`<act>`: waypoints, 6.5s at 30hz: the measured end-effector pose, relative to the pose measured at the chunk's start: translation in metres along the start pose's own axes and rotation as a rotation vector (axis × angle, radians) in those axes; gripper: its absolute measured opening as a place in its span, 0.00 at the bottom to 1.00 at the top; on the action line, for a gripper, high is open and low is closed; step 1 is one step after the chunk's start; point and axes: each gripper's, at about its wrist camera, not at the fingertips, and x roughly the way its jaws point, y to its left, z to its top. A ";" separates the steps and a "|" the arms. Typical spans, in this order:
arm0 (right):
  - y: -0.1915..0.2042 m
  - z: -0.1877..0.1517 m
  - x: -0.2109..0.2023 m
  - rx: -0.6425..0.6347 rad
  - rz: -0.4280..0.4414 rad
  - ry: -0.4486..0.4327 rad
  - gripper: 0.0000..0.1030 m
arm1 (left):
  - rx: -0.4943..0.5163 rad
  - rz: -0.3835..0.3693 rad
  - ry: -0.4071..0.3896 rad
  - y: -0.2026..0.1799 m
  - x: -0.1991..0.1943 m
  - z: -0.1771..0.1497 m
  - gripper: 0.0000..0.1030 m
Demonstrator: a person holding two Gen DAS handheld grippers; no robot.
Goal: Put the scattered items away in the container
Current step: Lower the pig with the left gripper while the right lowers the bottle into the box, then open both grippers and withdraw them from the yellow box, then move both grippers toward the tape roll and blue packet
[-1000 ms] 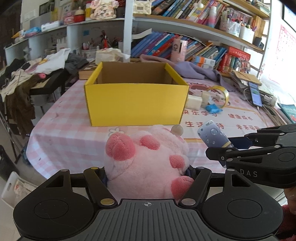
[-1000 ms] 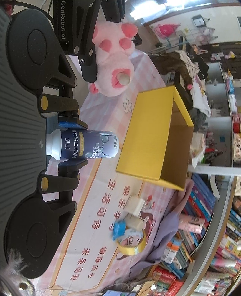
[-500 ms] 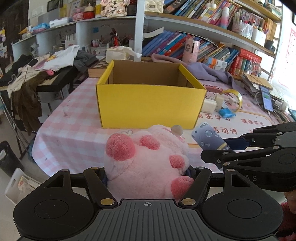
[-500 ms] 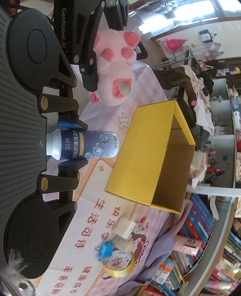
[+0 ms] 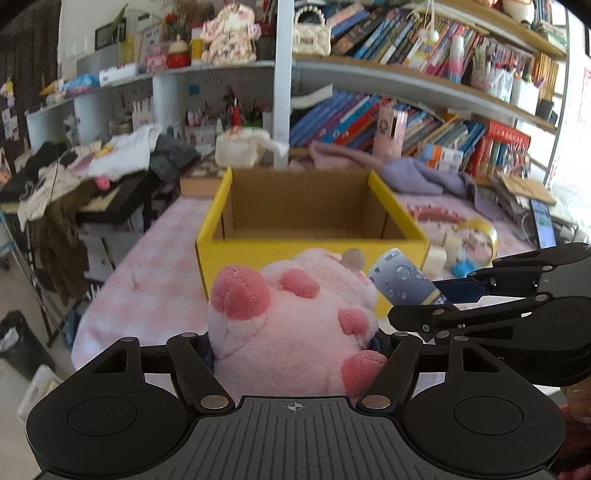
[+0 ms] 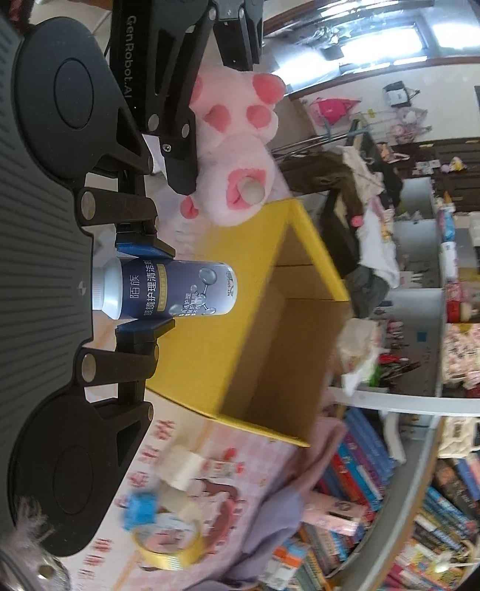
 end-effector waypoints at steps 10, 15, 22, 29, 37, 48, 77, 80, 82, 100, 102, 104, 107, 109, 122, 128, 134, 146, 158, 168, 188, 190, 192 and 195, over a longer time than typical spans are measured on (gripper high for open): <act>-0.042 0.070 0.017 0.036 -0.010 -0.111 0.30 | 0.020 -0.025 -0.089 0.011 0.032 0.070 0.68; -0.063 0.099 0.047 -0.005 -0.043 -0.116 0.30 | 0.068 -0.013 -0.080 0.016 0.075 0.103 0.69; -0.095 0.112 0.127 -0.047 -0.076 0.041 0.30 | 0.128 0.019 0.065 0.021 0.158 0.121 0.69; -0.102 0.108 0.187 -0.187 -0.122 0.199 0.30 | 0.209 0.026 0.182 0.016 0.219 0.125 0.70; -0.101 0.105 0.204 -0.214 -0.161 0.245 0.30 | 0.249 0.008 0.254 0.021 0.245 0.124 0.73; -0.086 0.102 0.209 -0.225 -0.196 0.254 0.30 | 0.317 0.037 0.274 0.019 0.252 0.125 0.75; -0.072 0.113 0.092 -0.094 -0.267 -0.053 0.72 | 0.170 0.138 -0.060 0.027 0.128 0.130 0.98; -0.065 0.110 0.073 -0.085 -0.276 -0.091 0.75 | 0.142 0.116 -0.096 0.027 0.107 0.126 1.00; -0.061 0.107 0.061 -0.078 -0.279 -0.113 0.75 | 0.128 0.104 -0.117 0.025 0.094 0.122 1.00; -0.036 0.055 -0.035 -0.018 -0.317 -0.256 0.80 | 0.104 0.109 -0.167 -0.003 0.009 0.070 1.00; -0.033 0.048 -0.041 -0.011 -0.322 -0.260 0.81 | 0.079 0.109 -0.163 -0.002 0.002 0.064 1.00; -0.031 0.040 -0.045 -0.002 -0.326 -0.257 0.81 | 0.053 0.112 -0.161 -0.001 -0.004 0.057 1.00; -0.029 0.027 -0.048 0.029 -0.338 -0.234 0.81 | 0.015 0.112 -0.150 0.002 -0.012 0.046 1.00; -0.027 0.017 -0.051 0.048 -0.347 -0.223 0.81 | -0.001 0.119 -0.138 0.004 -0.016 0.040 1.00; -0.002 -0.044 -0.065 0.165 -0.421 -0.181 0.82 | 0.028 0.146 -0.103 -0.017 -0.034 -0.007 1.00; 0.010 -0.066 -0.065 0.171 -0.449 -0.148 0.84 | 0.044 0.129 -0.048 -0.025 -0.035 -0.026 1.00; 0.010 -0.073 -0.073 0.186 -0.459 -0.139 0.85 | 0.042 0.114 -0.050 -0.028 -0.038 -0.030 1.00; 0.001 -0.088 -0.077 0.230 -0.449 -0.047 0.88 | 0.066 0.031 0.043 -0.044 -0.020 -0.043 1.00; -0.016 -0.096 -0.072 0.296 -0.459 -0.009 0.89 | 0.102 0.001 0.082 -0.056 -0.005 -0.042 1.00; -0.036 -0.108 -0.076 0.353 -0.485 0.025 0.89 | 0.104 -0.051 0.166 -0.073 0.016 -0.043 1.00; -0.099 -0.123 -0.084 0.428 -0.559 0.052 0.90 | 0.200 -0.159 0.171 -0.138 0.053 -0.023 1.00; -0.107 -0.123 -0.084 0.434 -0.564 0.044 0.90 | 0.212 -0.175 0.160 -0.145 0.056 -0.020 1.00; -0.115 -0.123 -0.083 0.438 -0.566 0.042 0.90 | 0.225 -0.192 0.152 -0.152 0.060 -0.017 1.00; -0.127 -0.121 -0.079 0.438 -0.565 0.047 0.89 | 0.244 -0.211 0.144 -0.164 0.067 -0.014 1.00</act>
